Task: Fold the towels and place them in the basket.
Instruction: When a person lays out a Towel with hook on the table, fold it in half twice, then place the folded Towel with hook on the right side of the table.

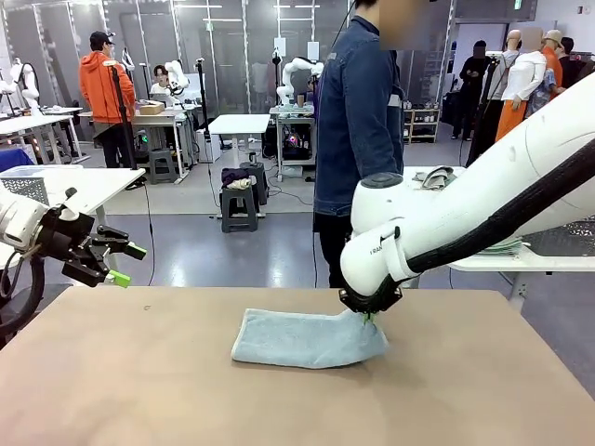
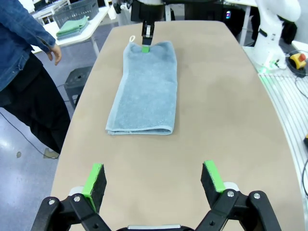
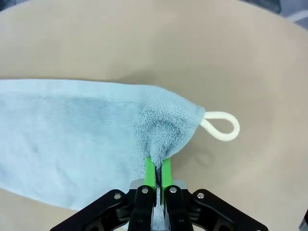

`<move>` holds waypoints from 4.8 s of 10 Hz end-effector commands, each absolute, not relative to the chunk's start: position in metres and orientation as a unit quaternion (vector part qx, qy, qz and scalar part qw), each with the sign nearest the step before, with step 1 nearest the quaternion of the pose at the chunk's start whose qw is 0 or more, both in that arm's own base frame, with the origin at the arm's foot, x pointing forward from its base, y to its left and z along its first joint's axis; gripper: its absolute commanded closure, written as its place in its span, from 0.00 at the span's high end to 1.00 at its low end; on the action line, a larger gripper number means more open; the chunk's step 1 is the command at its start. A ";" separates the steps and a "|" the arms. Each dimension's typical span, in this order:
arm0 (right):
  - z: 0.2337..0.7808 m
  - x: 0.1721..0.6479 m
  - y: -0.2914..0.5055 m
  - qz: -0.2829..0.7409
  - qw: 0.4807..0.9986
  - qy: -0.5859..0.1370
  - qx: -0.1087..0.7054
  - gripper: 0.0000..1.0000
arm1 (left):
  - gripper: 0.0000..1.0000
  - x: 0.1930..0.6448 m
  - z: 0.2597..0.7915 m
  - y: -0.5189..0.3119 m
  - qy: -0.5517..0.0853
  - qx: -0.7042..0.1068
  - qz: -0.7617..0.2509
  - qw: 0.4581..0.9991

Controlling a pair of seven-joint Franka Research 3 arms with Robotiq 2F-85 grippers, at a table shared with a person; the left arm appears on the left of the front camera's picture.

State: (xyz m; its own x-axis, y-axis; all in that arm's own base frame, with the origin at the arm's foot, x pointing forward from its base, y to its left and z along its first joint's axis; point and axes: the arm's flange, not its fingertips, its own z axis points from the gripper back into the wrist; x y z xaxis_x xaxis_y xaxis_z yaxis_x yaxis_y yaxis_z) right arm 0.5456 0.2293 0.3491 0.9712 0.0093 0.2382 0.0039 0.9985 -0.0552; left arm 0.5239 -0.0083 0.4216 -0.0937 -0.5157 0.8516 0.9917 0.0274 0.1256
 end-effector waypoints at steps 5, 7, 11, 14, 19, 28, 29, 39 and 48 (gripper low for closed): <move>0.344 0.574 0.384 0.002 0.990 -0.123 -0.064 0.00 | 1.00 0.522 0.424 -0.009 -0.392 -0.302 -0.628 0.600; 0.338 0.577 0.427 -0.004 0.990 -0.133 -0.049 0.00 | 1.00 0.522 0.424 -0.009 -0.392 -0.302 -0.628 0.600; 0.345 0.564 0.472 0.007 0.990 -0.134 -0.031 0.00 | 1.00 0.522 0.424 -0.009 -0.392 -0.302 -0.628 0.600; 0.340 0.568 0.475 -0.014 0.990 -0.140 -0.003 0.00 | 1.00 0.522 0.424 -0.009 -0.392 -0.302 -0.628 0.600; 0.338 0.565 0.471 -0.013 0.987 -0.158 0.031 0.27 | 1.00 0.522 0.424 -0.009 -0.392 -0.302 -0.628 0.600; 0.420 0.501 0.287 -0.057 0.971 -0.099 0.211 0.80 | 1.00 0.522 0.424 -0.009 -0.392 -0.302 -0.628 0.600; 0.420 0.499 0.279 -0.053 0.972 -0.091 0.212 0.80 | 1.00 0.522 0.424 -0.009 -0.392 -0.302 -0.628 0.600; 0.426 0.505 0.279 -0.068 0.971 -0.097 0.208 0.80 | 1.00 0.522 0.424 -0.009 -0.392 -0.302 -0.628 0.600; 0.368 0.525 0.268 -0.103 0.965 -0.098 0.220 0.81 | 1.00 0.522 0.424 -0.009 -0.392 -0.302 -0.628 0.600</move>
State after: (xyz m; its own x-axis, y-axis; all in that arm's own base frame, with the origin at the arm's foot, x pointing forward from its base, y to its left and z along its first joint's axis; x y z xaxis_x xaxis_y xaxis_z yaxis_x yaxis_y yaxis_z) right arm 0.5215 0.2706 0.3807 0.9671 -0.2119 0.1407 0.1360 0.8983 0.4178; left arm 0.5237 -0.0084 0.4221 -0.0945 -0.5158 0.8515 0.9916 0.0272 0.1265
